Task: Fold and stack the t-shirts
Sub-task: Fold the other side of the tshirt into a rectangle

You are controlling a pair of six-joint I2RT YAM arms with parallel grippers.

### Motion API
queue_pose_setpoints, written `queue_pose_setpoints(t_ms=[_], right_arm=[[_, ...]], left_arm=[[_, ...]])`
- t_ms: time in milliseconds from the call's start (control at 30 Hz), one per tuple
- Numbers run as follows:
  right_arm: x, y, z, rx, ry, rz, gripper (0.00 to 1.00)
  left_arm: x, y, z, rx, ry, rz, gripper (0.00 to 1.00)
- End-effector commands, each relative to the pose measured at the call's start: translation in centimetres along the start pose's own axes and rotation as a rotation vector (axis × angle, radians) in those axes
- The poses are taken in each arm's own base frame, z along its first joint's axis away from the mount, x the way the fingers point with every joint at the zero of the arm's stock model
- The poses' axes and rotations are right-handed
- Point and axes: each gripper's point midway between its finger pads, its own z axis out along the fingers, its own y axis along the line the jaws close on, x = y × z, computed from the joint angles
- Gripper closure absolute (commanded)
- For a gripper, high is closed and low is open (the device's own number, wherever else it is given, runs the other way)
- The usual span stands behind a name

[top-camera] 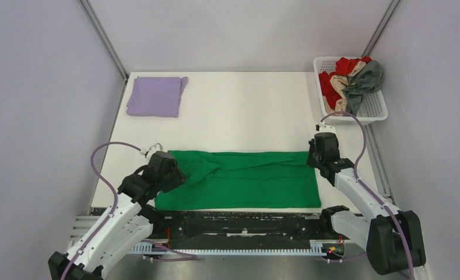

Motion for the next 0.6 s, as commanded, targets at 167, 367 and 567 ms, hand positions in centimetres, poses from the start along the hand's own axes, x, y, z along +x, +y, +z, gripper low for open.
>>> queue_pose_setpoints(t_ms=[167, 367, 567], right_arm=[[0.6, -1.6, -2.2, 0.056, -0.061, 0.075, 0.02], [-3.2, -1.0, -4.0, 0.008, -0.199, 0.068, 0.02], [-3.5, 0.3, -4.5, -0.073, -0.218, 0.025, 0.02]], left_arm=[[-0.6, -1.6, -2.5, 0.074, -0.003, -0.081, 0.0], [-4.6, -7.2, -2.7, 0.217, -0.073, 0.045, 0.0], [-4.1, -9.4, 3.2, 0.138, 0.045, 0.147, 0.0]])
